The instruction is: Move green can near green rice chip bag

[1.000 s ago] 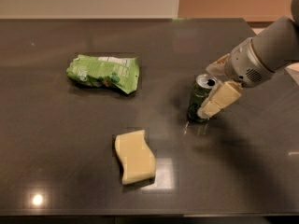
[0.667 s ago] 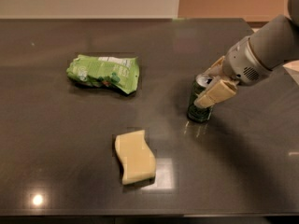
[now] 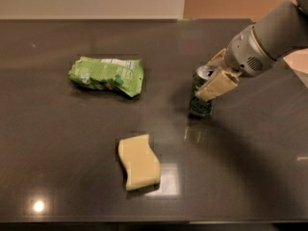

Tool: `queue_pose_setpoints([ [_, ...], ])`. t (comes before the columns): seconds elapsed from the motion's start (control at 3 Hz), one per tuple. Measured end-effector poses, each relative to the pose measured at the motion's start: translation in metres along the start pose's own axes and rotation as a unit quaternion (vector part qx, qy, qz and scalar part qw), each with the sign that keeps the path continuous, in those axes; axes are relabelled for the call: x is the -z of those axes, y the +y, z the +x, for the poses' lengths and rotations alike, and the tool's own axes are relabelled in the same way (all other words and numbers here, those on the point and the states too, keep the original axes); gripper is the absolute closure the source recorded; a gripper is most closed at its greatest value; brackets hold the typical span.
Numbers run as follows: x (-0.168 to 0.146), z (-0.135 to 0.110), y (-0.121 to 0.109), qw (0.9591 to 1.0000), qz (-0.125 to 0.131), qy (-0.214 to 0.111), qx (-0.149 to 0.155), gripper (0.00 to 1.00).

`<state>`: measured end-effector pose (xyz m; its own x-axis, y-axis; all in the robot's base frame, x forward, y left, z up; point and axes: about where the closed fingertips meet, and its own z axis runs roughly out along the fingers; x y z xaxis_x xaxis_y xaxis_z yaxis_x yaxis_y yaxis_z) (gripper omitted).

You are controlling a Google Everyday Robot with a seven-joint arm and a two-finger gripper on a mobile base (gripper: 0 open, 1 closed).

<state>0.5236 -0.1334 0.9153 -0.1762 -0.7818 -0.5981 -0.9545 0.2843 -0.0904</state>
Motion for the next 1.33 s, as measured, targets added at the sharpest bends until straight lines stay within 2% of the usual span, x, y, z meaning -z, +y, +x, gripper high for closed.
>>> queue_pose_setpoints([
  [0.33,-0.002,-0.026,-0.012,0.9997,-0.009,-0.019,0.016,1.00],
  [1.33,-0.051,-0.087,-0.047,0.9967,-0.051,-0.049,0.040,1.00],
])
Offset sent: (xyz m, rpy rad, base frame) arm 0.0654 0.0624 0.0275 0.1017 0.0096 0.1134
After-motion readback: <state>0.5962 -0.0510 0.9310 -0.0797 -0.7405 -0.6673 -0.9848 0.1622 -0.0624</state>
